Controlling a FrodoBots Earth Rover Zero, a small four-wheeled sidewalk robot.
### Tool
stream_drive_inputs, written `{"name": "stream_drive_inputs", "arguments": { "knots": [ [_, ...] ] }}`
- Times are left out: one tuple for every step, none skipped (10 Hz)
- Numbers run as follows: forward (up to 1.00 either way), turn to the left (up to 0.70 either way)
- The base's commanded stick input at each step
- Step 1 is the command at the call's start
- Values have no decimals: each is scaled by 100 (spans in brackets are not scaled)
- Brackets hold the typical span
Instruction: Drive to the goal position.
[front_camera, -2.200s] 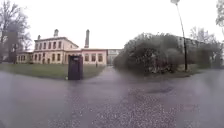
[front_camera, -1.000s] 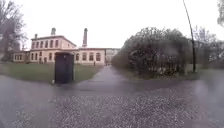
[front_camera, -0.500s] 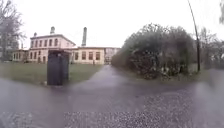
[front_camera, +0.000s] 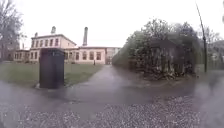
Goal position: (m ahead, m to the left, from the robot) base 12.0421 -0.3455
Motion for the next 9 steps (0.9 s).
{"name": "stream_drive_inputs", "arguments": {
  "knots": [
    [85, 0],
    [85, 0],
    [85, 0],
    [85, 0],
    [85, 0],
    [85, 0],
    [85, 0],
    [85, 0],
    [85, 0]
  ]
}}
